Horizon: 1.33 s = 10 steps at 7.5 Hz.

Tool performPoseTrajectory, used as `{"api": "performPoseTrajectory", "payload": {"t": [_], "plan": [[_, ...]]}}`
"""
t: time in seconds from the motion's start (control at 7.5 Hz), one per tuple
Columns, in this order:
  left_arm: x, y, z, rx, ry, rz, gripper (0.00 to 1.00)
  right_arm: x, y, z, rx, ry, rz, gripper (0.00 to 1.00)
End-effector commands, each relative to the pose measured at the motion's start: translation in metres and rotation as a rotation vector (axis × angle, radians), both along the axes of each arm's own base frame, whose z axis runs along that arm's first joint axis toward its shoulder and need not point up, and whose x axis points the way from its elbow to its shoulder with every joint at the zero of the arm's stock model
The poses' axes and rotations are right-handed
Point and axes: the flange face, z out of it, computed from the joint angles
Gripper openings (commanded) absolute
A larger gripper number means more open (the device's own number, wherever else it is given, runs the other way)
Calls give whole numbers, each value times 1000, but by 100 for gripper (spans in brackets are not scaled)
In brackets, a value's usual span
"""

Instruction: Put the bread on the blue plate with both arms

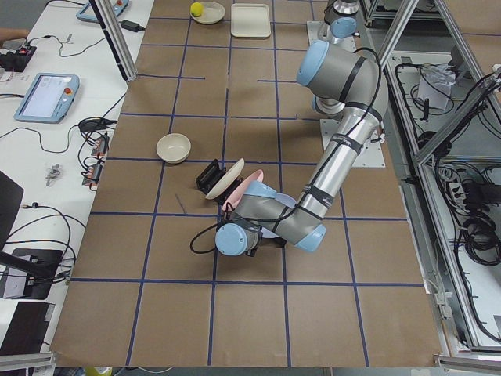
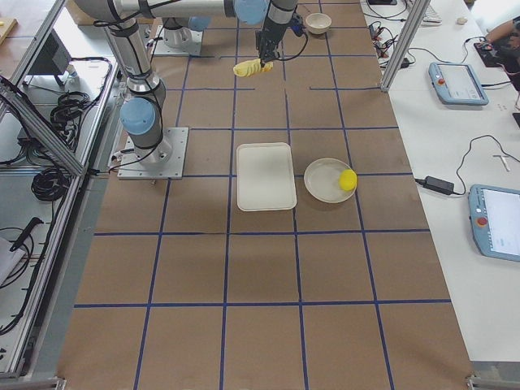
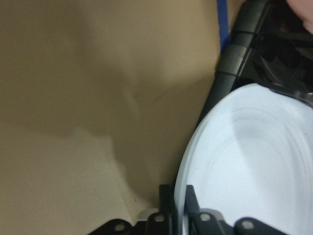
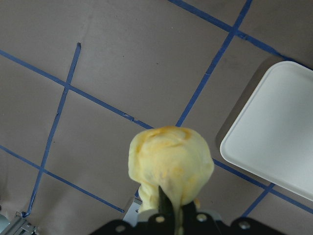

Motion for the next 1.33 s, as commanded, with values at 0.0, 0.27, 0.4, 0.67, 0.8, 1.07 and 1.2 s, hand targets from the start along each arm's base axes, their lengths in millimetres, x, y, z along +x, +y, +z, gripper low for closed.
{"api": "performPoseTrajectory", "payload": {"t": [0.0,0.27,0.4,0.67,0.8,1.07,1.2], "plan": [[-3,1,21,-6,-9,-1,9,1,6,5,-11,-4,-6,8],[-11,6,47,-16,-18,-11,9,0,5,4,-11,4,-2,9],[-17,11,59,-22,-25,-8,9,0,5,5,-15,6,-2,9],[-48,29,110,-32,-43,-7,9,0,5,5,-19,4,1,10],[-78,46,136,-28,-44,3,9,0,5,5,-19,3,4,10],[-173,70,170,-58,-69,32,9,0,3,6,-22,1,6,12],[-215,70,185,-73,-100,41,9,0,4,5,-19,1,5,12]]}}
